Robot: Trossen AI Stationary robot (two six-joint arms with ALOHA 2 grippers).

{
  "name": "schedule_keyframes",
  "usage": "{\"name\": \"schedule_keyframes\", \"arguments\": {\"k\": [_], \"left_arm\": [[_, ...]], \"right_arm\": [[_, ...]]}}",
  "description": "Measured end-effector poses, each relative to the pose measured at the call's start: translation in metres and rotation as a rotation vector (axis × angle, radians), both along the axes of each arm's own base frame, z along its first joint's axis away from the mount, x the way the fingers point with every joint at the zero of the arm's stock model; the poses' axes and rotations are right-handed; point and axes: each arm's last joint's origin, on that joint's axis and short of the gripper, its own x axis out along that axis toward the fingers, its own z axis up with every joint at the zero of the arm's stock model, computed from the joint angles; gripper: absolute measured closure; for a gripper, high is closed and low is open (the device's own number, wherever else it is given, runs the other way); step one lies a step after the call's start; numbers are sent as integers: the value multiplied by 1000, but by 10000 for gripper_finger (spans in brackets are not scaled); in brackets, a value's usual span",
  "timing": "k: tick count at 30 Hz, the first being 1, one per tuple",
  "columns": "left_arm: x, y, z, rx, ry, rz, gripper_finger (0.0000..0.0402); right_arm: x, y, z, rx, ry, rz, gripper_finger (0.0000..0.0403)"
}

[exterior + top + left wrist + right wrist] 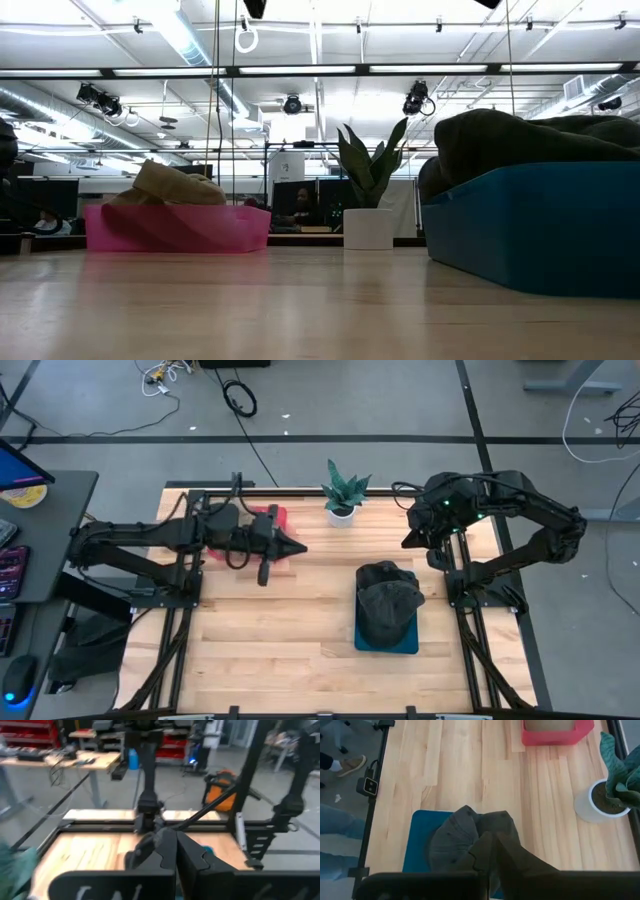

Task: Pick & Place hat
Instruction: Return to Home Position

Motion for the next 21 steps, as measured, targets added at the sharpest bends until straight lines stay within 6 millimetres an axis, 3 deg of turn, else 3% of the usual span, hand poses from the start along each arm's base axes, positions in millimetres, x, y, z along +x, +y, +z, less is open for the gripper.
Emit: {"name": "schedule_keyframes", "arguments": {"k": [8,14,21], "left_arm": [[0,0,-37,-40,-11,-43,400],[-20,-2,-31,-56,-72,-63,401],[-62,-5,-24,0,-163,-12,401]], "right_arm": [[3,0,-4,15,20,-18,376],[3,0,-4,27,21,-33,376],[3,0,-4,48,22,-63,376]]}}
